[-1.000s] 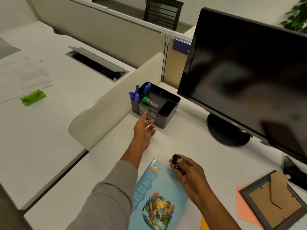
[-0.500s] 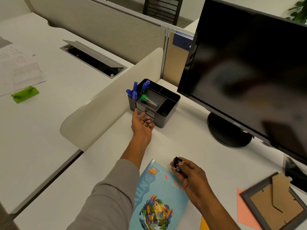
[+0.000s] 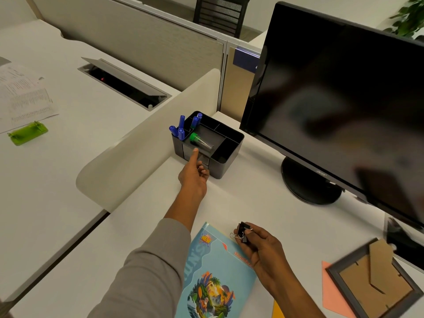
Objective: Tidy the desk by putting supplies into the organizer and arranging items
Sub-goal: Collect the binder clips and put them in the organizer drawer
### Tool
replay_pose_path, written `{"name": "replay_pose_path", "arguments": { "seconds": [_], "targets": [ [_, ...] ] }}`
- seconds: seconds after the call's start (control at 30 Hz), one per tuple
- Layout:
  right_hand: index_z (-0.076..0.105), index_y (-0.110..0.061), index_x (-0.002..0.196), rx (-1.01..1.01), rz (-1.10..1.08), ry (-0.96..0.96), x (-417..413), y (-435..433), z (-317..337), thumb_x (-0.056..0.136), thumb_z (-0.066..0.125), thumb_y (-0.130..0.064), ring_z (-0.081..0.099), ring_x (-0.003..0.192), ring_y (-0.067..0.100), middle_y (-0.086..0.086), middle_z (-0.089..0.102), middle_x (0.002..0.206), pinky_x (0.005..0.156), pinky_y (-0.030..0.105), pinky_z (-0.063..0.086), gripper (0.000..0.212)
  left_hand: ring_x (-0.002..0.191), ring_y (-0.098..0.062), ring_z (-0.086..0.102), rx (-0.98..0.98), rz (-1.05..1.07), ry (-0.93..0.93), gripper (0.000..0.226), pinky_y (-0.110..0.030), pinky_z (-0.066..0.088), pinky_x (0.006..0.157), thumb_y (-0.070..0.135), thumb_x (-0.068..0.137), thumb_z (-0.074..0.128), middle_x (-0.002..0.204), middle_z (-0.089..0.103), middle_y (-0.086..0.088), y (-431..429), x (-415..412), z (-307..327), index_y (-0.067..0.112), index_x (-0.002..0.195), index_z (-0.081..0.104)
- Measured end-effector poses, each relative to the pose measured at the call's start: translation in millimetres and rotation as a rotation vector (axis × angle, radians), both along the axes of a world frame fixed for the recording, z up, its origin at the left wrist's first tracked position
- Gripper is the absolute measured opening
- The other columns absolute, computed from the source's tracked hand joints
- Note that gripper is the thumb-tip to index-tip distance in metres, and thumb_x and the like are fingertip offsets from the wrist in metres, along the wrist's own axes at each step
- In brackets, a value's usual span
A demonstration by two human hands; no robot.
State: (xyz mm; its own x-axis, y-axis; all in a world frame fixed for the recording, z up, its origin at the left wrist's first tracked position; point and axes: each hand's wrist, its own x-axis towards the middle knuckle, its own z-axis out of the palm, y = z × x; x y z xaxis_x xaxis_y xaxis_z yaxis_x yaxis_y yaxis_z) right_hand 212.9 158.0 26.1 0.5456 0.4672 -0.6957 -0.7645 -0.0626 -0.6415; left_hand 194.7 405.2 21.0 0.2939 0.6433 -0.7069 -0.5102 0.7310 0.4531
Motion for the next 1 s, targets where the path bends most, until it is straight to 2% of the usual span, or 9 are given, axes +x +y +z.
{"name": "replay_pose_path", "arguments": {
  "seconds": [0.43,0.67,0.83,0.93,1.0],
  "targets": [
    [0.066,0.003,0.112,-0.015,0.000,-0.008,4.2,3.2,-2.2,0.094,0.058,0.005,0.073,0.098,0.030,0.021,0.074,0.106,0.084,0.036,0.060,0.021,0.053,-0.010,0.042,0.033,0.021,0.068,0.029,-0.020,0.045,0.052,0.025,0.073,0.089,0.063,0.050,-0.003,-6.2,-28.0,-17.2,0.011,0.082,0.066],
    [0.066,0.004,0.114,-0.001,0.002,0.016,0.3,5.8,-1.9,0.094,0.057,0.005,0.073,0.098,0.030,0.020,0.074,0.104,0.086,0.038,0.059,0.022,0.059,-0.010,0.048,0.069,0.037,0.081,0.037,-0.022,0.050,0.057,0.024,0.071,0.091,0.072,0.055,-0.004,-9.8,-45.9,-24.1,0.008,0.095,0.068],
    [0.065,0.005,0.114,-0.001,-0.004,0.022,-1.6,5.3,-1.0,0.093,0.057,0.006,0.073,0.098,0.031,0.021,0.074,0.104,0.084,0.038,0.060,0.022,0.057,-0.009,0.050,0.088,0.034,0.086,0.033,-0.022,0.051,0.054,0.020,0.074,0.089,0.077,0.058,-0.005,-11.9,-49.2,-20.4,0.005,0.095,0.068],
    [0.066,0.006,0.113,-0.005,-0.011,0.016,-1.9,5.0,-1.9,0.093,0.058,0.006,0.074,0.095,0.031,0.022,0.074,0.103,0.083,0.038,0.060,0.022,0.056,-0.009,0.051,0.110,0.017,0.100,0.035,-0.022,0.053,0.056,0.024,0.075,0.088,0.076,0.059,-0.005,-10.6,-51.2,-21.1,0.005,0.097,0.069],
    [0.066,0.005,0.113,-0.003,-0.010,0.013,-1.4,6.0,-2.1,0.093,0.058,0.006,0.074,0.095,0.031,0.022,0.074,0.104,0.085,0.039,0.060,0.022,0.055,-0.010,0.055,0.155,0.014,0.161,0.037,-0.025,0.056,0.060,0.035,0.078,0.084,0.072,0.061,-0.004,-12.1,-53.8,-22.3,0.006,0.095,0.071]
  ]
}}
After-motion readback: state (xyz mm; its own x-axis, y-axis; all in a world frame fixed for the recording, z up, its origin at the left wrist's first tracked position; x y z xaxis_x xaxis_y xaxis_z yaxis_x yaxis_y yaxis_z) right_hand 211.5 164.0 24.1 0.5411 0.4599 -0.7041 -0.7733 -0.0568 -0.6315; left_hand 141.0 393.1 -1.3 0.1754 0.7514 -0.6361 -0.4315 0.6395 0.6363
